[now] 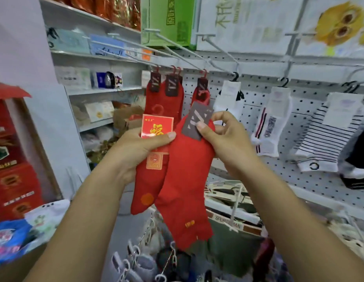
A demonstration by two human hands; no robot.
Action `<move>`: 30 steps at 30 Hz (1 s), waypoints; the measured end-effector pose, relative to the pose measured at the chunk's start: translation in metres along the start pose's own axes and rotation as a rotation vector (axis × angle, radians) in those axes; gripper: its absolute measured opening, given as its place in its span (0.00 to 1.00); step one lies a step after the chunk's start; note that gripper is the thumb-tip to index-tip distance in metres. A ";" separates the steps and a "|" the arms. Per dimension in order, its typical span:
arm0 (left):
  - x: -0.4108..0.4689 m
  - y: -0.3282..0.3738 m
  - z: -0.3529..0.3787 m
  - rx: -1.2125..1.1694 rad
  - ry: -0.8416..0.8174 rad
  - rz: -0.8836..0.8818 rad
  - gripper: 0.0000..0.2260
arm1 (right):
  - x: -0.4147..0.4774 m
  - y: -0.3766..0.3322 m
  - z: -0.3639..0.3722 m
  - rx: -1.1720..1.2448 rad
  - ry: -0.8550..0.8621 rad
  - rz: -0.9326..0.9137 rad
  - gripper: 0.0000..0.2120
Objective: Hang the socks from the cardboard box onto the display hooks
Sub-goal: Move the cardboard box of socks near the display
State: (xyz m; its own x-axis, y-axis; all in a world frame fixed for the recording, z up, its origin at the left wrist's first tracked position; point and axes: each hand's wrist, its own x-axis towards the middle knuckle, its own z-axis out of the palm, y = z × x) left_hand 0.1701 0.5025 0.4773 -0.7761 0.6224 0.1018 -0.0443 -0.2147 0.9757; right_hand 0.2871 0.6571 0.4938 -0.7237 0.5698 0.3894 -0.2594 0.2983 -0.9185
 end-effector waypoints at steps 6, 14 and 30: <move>0.065 0.002 -0.041 -0.076 0.036 0.060 0.06 | 0.042 0.017 0.027 0.051 0.168 0.056 0.17; 0.117 -0.013 -0.075 0.040 -0.224 0.010 0.14 | 0.076 0.026 0.038 0.011 0.310 0.068 0.10; 0.142 -0.079 -0.067 0.204 -0.538 -0.231 0.17 | 0.094 0.091 0.015 -0.052 0.579 0.313 0.17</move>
State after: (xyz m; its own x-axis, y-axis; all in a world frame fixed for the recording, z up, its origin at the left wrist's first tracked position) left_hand 0.0207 0.5573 0.4015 -0.3323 0.9394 -0.0845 -0.0109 0.0857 0.9963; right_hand 0.1858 0.7260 0.4455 -0.2948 0.9512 0.0913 -0.0510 0.0797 -0.9955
